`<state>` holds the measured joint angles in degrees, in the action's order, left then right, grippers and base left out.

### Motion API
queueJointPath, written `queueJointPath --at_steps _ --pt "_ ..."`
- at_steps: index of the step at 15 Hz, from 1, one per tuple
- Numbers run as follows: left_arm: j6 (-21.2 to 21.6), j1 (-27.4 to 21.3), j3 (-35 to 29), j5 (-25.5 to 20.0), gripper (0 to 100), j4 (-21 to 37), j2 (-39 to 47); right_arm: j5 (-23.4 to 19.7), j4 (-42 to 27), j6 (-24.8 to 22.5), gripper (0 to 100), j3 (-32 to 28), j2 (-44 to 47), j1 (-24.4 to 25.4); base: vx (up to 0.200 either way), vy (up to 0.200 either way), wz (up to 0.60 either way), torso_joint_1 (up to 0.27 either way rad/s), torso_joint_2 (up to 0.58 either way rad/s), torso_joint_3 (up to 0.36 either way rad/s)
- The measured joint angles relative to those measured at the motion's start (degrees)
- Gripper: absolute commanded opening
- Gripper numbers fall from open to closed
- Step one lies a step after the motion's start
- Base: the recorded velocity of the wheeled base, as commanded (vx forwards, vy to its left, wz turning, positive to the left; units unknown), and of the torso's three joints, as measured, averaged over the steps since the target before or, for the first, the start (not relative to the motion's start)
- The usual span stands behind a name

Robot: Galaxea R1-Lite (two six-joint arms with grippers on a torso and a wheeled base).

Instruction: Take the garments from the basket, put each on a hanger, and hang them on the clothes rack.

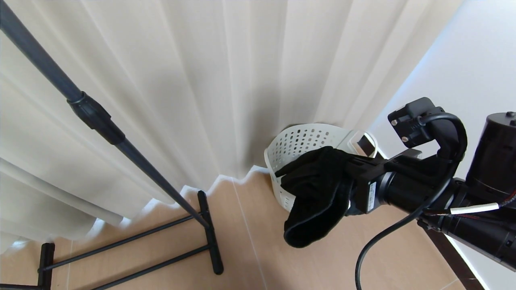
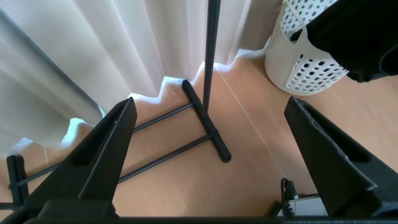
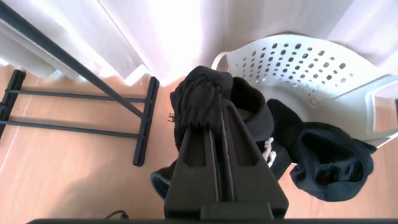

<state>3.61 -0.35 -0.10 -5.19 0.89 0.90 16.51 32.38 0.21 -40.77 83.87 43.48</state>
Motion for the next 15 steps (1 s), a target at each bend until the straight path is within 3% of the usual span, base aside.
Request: queueJointPath --at_steps 15 --pt "0.02 0.06 0.00 0.00 100 0.00 -0.02 0.11 0.13 -2.50 0 0.61 1.29 -2.54 0.000 0.000 0.00 0.003 0.00 0.202"
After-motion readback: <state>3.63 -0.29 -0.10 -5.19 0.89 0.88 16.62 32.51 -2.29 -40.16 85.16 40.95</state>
